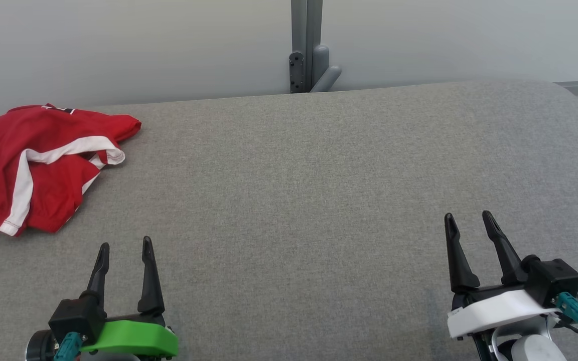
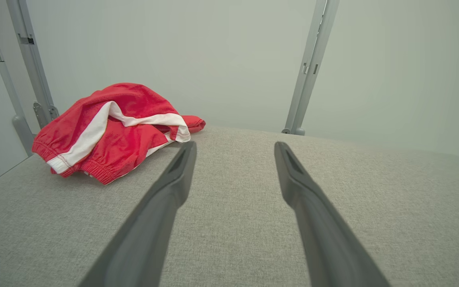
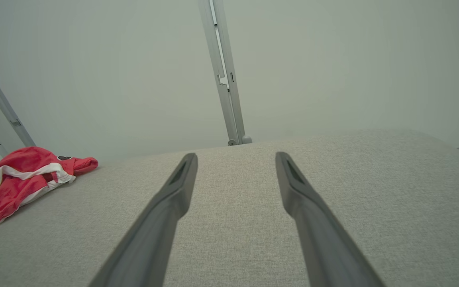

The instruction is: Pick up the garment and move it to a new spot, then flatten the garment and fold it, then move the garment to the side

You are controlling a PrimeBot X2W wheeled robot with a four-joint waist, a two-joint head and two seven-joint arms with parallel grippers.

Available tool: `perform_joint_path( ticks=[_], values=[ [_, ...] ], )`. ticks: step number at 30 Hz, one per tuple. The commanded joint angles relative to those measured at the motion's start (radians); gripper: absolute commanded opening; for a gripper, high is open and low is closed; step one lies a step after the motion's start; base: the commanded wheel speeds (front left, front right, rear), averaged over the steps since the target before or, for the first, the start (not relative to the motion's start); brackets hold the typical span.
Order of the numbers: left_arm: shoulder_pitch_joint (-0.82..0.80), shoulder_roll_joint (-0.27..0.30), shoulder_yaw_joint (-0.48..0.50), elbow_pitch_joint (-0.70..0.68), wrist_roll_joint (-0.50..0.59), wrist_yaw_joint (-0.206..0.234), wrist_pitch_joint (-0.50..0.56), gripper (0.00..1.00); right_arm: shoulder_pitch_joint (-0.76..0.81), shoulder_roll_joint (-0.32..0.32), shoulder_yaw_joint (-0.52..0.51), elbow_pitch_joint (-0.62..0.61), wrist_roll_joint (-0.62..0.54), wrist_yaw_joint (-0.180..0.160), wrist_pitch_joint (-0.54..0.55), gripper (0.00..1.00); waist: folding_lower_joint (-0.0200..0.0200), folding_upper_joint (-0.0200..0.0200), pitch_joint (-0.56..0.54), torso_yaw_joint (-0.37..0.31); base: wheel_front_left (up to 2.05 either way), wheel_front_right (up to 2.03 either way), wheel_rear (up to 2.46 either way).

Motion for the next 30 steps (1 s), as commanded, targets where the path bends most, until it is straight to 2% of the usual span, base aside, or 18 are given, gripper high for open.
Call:
perform_joint_path(
  ticks=[1,14,30],
  values=[
    [0.01,0.007,0.0,-0.005,0.02,-0.003,-0.009,1.0,0.012,-0.005,0.002,-0.009,-0.02,0.0,-0.006,1.0,0.0,0.0026,0.0,0.0,0.0,0.0,0.0],
    [0.017,0.008,-0.01,0.0,0.098,-0.003,-0.036,1.0,0.018,-0.006,0.009,-0.02,-0.11,0.0,-0.028,1.0,0.0,0.0029,0.002,0.0,0.0,0.0,0.0],
    [0.016,0.008,-0.013,0.005,0.094,-0.004,-0.033,1.0,0.016,-0.005,0.011,-0.021,-0.103,0.0,-0.028,1.0,0.0,0.0029,0.007,0.001,0.0,0.0,0.0]
  ],
)
